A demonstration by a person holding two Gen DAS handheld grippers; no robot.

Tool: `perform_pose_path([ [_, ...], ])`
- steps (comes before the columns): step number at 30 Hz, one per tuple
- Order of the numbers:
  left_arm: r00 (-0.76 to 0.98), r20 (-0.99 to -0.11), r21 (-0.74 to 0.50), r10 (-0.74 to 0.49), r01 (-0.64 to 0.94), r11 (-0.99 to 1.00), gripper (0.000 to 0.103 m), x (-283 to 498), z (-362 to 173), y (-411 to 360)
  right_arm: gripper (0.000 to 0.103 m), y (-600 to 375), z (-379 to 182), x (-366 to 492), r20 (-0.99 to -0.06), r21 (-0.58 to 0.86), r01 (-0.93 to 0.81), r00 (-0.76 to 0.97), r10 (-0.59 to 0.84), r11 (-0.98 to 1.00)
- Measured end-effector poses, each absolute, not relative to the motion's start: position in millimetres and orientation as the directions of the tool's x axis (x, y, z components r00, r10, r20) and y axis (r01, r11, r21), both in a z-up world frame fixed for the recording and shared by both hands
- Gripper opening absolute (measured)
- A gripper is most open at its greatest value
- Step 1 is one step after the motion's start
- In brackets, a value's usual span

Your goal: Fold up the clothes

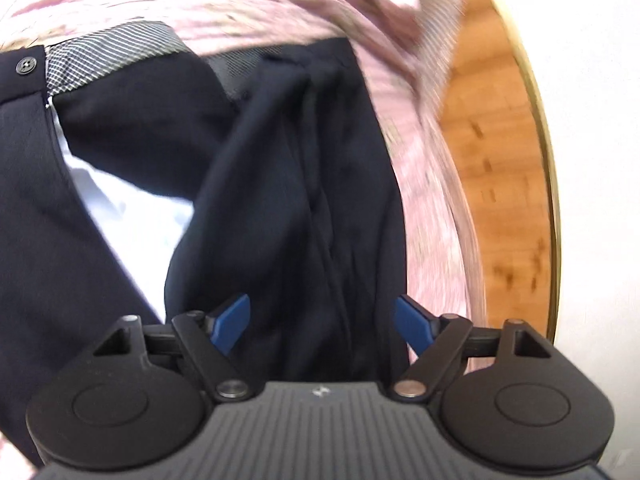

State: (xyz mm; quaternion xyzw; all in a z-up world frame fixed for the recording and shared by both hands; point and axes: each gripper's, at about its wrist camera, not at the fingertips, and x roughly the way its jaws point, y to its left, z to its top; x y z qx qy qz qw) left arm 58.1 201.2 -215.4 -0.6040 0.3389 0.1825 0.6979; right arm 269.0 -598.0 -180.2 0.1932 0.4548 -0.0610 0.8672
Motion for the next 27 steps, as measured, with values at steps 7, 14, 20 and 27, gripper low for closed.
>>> perform_pose_path([
  [7, 0.646, -0.74, -0.673, -0.189, -0.717, 0.182, 0.086, 97, -241, 223, 0.005, -572, -183, 275, -0.85, 0.198, 0.017, 0.5, 0.163, 0.98],
  [14, 0.552, -0.789, -0.614, -0.268, -0.723, 0.317, 0.001, 128, -256, 225, 0.001, -592, -181, 232, -0.872, 0.141, 0.013, 0.475, 0.118, 0.99],
  [20, 0.652, -0.701, -0.713, -0.288, -0.64, 0.285, 0.0, 61, -238, 229, 0.011, -615, -175, 189, -0.869, 0.125, 0.076, 0.489, 0.072, 0.989],
  [27, 0.664, -0.703, -0.71, -0.253, -0.668, 0.222, 0.011, 12, -238, 247, 0.082, -558, -142, 194, -0.743, -0.242, -0.441, 0.657, 0.127, 0.864],
])
